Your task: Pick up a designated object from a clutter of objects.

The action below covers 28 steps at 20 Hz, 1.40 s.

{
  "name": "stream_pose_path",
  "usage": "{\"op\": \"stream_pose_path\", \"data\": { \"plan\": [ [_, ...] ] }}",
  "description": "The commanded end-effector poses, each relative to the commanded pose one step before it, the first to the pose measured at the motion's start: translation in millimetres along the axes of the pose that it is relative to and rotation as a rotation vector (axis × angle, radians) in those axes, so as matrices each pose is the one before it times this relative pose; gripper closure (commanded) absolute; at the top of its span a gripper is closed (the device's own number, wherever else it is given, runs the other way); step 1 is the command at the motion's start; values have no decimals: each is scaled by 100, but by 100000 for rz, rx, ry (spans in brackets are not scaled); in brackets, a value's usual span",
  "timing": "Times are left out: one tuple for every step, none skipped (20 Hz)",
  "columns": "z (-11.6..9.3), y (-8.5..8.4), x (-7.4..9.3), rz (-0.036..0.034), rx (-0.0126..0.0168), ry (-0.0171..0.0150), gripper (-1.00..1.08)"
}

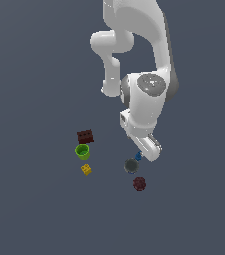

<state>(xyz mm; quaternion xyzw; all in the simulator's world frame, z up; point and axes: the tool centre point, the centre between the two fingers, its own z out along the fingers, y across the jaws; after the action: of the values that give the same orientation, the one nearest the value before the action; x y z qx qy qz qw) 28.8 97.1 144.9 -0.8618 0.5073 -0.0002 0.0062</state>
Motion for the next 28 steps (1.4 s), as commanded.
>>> {"op": "stream_pose_path", "data": {
  "plan": [
    [976, -195, -594, 5499, -182, 88, -92],
    [385, -55, -240, 2136, -79, 37, -92],
    [378, -46, -238, 2100, -77, 41, -92],
    [361, -35, -227, 2004, -73, 43, -92],
    [341, -26, -217, 1894, -68, 44, -92],
    [321, -18, -204, 1787, -63, 45, -92],
    [302, -11, -193, 1677, -58, 45, -92],
    [282, -5, -180, 1570, -53, 45, -92],
    [262, -1, -167, 1462, -49, 44, -92],
    [243, 3, -156, 1352, -44, 42, -92],
    [223, 6, -143, 1244, -40, 40, -92],
    [204, 8, -130, 1136, -36, 38, -92],
    [184, 10, -117, 1028, -32, 36, -92],
    [165, 11, -104, 920, -28, 33, -92],
    [145, 11, -93, 810, -25, 29, -92],
    [126, 10, -80, 703, -21, 26, -92],
    [106, 9, -68, 593, -18, 22, -92],
    [87, 8, -54, 488, -14, 19, -92],
    [68, 7, -43, 378, -11, 15, -92],
    [48, 5, -32, 267, -8, 10, -92],
    [29, 3, -14, 169, -5, 7, -92],
    [10, 1, 2, 69, -2, 3, -92],
    [-40, 8, 8, -401, -35, -17, -92],
    [34, 1, -2, 0, 0, 0, -92],
    [102, 3, -5, 0, 0, 0, -92],
    [169, 5, -8, 0, 0, 0, -92],
    [236, 7, -11, 0, 0, 0, -92],
    [299, 10, 25, 69, 6, 3, -92]
  ]
}}
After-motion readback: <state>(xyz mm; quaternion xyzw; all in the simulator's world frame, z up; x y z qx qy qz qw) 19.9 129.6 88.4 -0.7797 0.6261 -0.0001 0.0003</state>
